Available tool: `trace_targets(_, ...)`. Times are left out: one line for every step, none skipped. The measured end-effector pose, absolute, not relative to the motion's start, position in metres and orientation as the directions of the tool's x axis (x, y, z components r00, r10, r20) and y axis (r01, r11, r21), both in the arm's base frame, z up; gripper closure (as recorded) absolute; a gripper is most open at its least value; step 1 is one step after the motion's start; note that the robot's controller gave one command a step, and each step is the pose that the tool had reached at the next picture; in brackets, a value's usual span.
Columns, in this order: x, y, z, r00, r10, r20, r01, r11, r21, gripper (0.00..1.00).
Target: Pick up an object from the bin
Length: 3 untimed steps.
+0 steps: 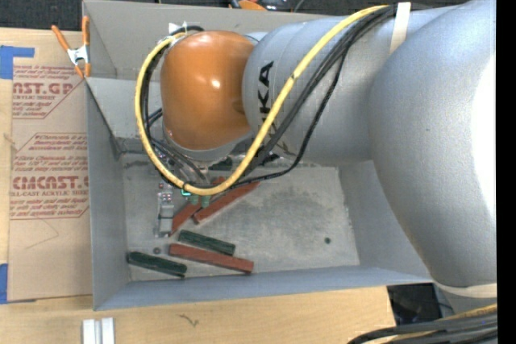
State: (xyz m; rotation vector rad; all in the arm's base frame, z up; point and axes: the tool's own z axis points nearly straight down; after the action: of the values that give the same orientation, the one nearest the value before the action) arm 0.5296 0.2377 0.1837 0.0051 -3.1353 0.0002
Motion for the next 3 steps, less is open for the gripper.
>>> trace_targets(0.525,0.188,0.08,-1.0,0.0,0.007,0.0,1.0,-0.003,0.0)
trace_targets(0.518,0.137,0.07,-0.999,0.038,0.0,0.038,0.999,0.0,0.0)
trace_targets(0.522,0.14,0.074,-0.999,0.035,-0.012,0.034,0.999,0.005,1.0)
